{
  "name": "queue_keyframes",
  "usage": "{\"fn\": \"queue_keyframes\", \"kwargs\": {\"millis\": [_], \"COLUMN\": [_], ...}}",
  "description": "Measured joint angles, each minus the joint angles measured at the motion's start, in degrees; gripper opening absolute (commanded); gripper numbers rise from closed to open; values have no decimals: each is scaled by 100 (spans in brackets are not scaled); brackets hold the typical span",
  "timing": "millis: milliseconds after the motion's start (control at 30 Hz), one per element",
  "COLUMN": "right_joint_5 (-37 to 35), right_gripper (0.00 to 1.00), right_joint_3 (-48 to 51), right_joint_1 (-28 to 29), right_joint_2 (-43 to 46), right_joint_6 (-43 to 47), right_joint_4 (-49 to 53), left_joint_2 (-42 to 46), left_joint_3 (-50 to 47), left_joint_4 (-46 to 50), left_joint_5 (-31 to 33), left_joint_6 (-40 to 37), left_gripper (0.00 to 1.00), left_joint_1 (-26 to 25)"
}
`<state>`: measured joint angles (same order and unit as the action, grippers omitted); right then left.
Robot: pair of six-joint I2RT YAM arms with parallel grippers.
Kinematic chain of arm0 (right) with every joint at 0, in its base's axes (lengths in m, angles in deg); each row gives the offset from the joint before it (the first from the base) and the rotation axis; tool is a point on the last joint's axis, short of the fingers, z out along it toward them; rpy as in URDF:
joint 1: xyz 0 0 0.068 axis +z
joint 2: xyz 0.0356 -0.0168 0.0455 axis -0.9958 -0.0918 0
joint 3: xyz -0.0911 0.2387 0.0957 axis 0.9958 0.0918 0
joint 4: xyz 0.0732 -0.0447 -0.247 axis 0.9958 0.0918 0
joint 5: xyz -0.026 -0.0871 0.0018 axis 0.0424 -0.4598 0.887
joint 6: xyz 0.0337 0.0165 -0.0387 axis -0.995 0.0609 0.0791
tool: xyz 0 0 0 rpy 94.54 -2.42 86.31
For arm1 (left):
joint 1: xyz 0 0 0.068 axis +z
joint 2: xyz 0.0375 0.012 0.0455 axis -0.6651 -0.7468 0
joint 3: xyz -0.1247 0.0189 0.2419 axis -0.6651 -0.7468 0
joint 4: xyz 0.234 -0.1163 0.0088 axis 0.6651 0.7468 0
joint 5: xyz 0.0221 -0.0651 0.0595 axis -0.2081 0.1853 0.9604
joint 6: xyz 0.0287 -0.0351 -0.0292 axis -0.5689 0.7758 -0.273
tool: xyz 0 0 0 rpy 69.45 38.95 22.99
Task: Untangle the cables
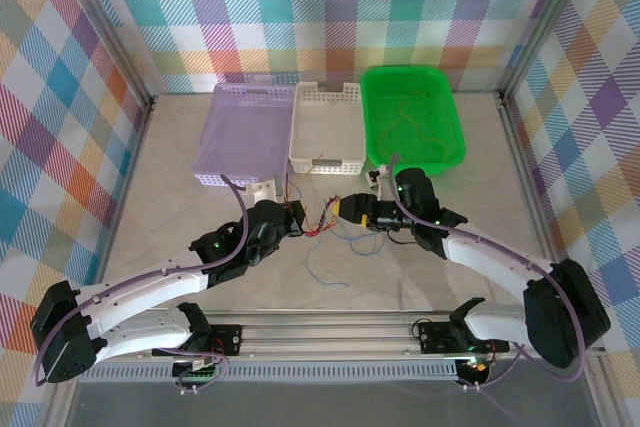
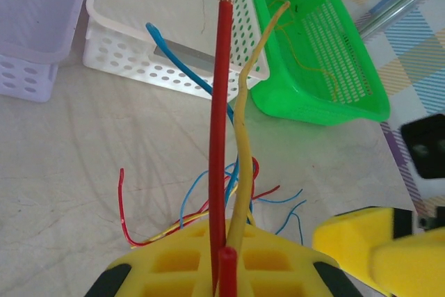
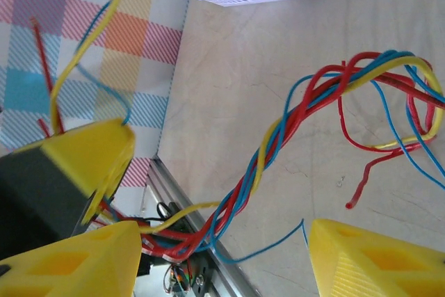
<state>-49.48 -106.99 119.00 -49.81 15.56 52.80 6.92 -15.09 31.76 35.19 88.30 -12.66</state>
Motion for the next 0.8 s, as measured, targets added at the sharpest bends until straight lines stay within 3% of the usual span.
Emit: {"fn": "queue_keyframes", "kwargs": {"millis": [267,433,800], "right_joint_5": [-2,-70,-990], "right_gripper": [60,59,61], "right_joint_3": [-24,7,756], "right_joint_1": [258,328,990], "right_joint_2": [-890,-986,1032], "right_joint_6": [-833,-1051,330], "right_joint_4": [-643,-973,-796], "left_joint_2": [-2,-2,-157], "left_joint_3": [-7,-9,24], "left_joint_4": [-197,-243,70], "left_joint_5": [0,44,422], "left_joint_6": [22,46,474], "left_gripper": [0,0,0], "left_joint_1": [-114,-155,-177]}}
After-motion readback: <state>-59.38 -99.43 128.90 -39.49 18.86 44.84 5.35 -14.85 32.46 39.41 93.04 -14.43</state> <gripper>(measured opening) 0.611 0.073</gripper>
